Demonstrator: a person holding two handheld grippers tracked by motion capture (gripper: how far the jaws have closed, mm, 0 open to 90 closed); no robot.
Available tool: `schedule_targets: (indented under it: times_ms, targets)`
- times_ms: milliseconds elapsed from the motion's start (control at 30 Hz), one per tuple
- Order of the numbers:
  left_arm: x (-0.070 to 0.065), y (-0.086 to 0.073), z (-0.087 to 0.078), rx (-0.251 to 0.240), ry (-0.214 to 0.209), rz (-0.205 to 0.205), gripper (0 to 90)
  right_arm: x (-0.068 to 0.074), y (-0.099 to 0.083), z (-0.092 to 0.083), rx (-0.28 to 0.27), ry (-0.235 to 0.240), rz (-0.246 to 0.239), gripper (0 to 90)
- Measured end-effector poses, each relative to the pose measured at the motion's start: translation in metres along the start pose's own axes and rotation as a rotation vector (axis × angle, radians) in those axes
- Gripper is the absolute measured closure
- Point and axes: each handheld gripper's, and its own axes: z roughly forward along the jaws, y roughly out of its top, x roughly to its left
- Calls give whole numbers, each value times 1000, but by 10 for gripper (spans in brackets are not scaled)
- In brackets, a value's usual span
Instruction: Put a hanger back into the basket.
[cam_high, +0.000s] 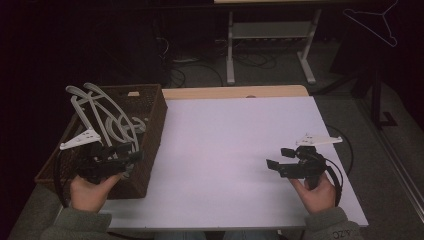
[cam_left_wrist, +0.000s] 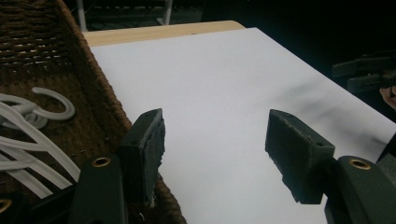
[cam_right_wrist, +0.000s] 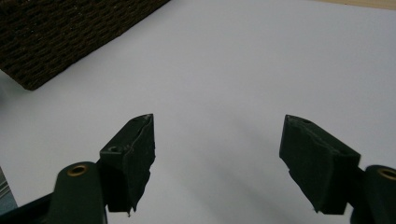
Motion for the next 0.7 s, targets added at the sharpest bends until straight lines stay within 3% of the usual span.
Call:
schedule_targets:
  times_ms: [700]
  targets:
    - [-24, -16, 8, 14, -55, 40, 315, 2, -3, -2, 0, -1, -3, 252]
